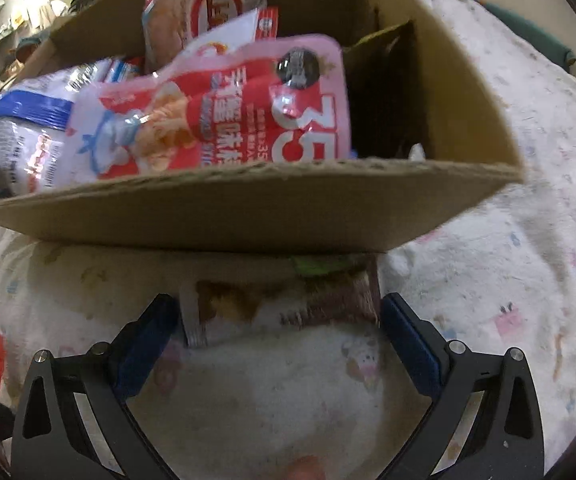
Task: Organize snacks
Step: 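Lift and carry the red packet and chocolate bar over the box with both tools, then lower into the box and open both tools to drop the red packet and chocolate bar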
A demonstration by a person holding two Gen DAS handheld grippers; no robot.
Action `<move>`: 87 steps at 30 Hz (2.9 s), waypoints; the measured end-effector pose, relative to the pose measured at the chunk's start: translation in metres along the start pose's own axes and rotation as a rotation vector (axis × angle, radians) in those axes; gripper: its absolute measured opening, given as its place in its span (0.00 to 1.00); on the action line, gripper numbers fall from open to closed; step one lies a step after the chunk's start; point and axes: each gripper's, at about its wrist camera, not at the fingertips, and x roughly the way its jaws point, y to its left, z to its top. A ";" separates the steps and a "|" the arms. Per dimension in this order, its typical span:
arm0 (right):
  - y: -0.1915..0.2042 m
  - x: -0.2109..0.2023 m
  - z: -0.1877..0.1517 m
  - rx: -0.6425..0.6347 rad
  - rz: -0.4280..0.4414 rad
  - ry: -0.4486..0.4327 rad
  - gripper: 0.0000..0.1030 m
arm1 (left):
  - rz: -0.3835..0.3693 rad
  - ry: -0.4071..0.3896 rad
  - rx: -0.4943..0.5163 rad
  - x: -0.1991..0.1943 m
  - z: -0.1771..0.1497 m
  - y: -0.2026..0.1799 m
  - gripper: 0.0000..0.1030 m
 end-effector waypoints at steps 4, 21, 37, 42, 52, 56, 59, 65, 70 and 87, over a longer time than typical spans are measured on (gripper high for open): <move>0.001 0.001 0.004 -0.019 -0.002 -0.006 0.90 | -0.003 0.002 0.000 0.003 0.007 0.000 0.56; -0.022 -0.032 0.008 0.000 0.043 -0.033 0.61 | 0.032 -0.019 0.023 0.009 0.003 -0.001 0.56; -0.064 -0.141 -0.013 0.086 0.156 -0.104 0.61 | -0.011 -0.123 0.047 -0.036 -0.001 -0.022 0.55; -0.051 -0.172 0.007 0.069 0.191 -0.154 0.61 | -0.007 -0.216 0.064 -0.071 0.018 -0.021 0.56; -0.027 -0.179 0.071 0.018 0.304 -0.170 0.61 | 0.017 -0.350 0.086 -0.110 0.081 -0.021 0.55; -0.021 -0.164 0.092 -0.004 0.302 -0.168 0.61 | 0.009 -0.374 0.083 -0.111 0.107 -0.023 0.55; -0.021 -0.146 0.103 -0.003 0.301 -0.164 0.62 | 0.031 -0.386 0.088 -0.101 0.123 -0.026 0.55; -0.031 -0.114 0.112 0.050 0.299 -0.147 0.62 | 0.027 -0.412 0.101 -0.081 0.145 -0.024 0.55; -0.032 -0.097 0.120 0.060 0.300 -0.133 0.62 | 0.003 -0.414 0.089 -0.066 0.157 -0.019 0.55; -0.019 -0.081 0.124 0.070 0.348 -0.091 0.67 | -0.014 -0.415 0.066 -0.056 0.165 -0.018 0.56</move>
